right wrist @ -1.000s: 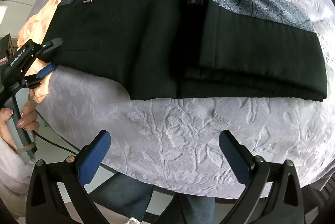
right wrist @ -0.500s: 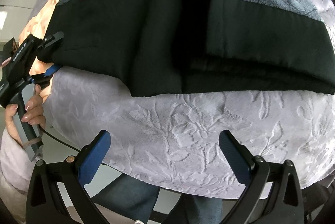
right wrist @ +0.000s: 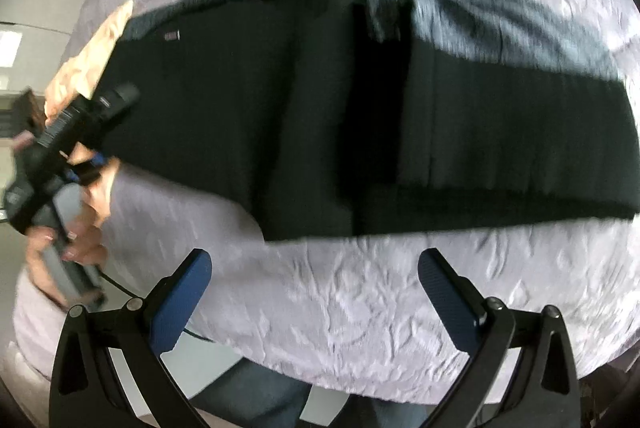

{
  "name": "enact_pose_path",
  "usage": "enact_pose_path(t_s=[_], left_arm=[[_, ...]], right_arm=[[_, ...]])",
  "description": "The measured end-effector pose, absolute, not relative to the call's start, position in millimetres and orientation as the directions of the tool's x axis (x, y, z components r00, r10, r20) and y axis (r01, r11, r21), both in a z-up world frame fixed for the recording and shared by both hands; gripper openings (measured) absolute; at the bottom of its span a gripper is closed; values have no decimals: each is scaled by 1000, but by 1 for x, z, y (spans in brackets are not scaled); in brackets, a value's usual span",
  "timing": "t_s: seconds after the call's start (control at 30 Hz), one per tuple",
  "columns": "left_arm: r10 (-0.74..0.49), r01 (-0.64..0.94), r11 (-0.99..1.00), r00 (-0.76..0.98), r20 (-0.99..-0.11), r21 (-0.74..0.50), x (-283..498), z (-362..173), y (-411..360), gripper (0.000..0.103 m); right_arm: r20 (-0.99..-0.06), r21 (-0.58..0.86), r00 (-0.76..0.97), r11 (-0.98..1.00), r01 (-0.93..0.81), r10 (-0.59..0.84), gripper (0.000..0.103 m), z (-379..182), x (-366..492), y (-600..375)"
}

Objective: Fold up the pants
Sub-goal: 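Grasp the bundle end with both grippers and fold it over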

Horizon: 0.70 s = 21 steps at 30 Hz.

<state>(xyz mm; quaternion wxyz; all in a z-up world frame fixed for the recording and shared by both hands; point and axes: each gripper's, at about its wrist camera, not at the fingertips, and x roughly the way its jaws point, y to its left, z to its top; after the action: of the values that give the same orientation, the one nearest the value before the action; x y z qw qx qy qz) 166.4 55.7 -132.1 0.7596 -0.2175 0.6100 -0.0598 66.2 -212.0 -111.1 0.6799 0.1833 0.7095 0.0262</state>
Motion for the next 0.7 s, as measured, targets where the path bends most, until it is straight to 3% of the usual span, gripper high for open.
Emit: enact_pose_path(t_s=[0.1, 0.13, 0.17, 0.27, 0.37, 0.7], left_arm=[[-294, -150, 928, 272, -916, -342, 165, -125, 49, 60], [-242, -123, 950, 293, -925, -287, 163, -119, 44, 48], [-189, -77, 972, 312, -931, -223, 161, -112, 37, 42], [-19, 129, 991, 444, -896, 43, 144, -89, -4, 39], [71, 258, 934, 547, -834, 248, 126, -85, -35, 39], [131, 297, 880, 597, -792, 370, 120, -93, -50, 39]], right_arm=[[-958, 285, 21, 937, 200, 287, 103, -101, 86, -214], [-958, 287, 33, 939, 189, 286, 103, -97, 95, -213], [-957, 291, 43, 940, 178, 288, 103, -92, 104, -212], [-946, 323, 74, 936, 139, 315, 103, -74, 135, -207], [-932, 358, 84, 930, 78, 352, 103, -54, 171, -190], [-888, 460, -116, 856, -236, 445, 103, -38, 270, -47]])
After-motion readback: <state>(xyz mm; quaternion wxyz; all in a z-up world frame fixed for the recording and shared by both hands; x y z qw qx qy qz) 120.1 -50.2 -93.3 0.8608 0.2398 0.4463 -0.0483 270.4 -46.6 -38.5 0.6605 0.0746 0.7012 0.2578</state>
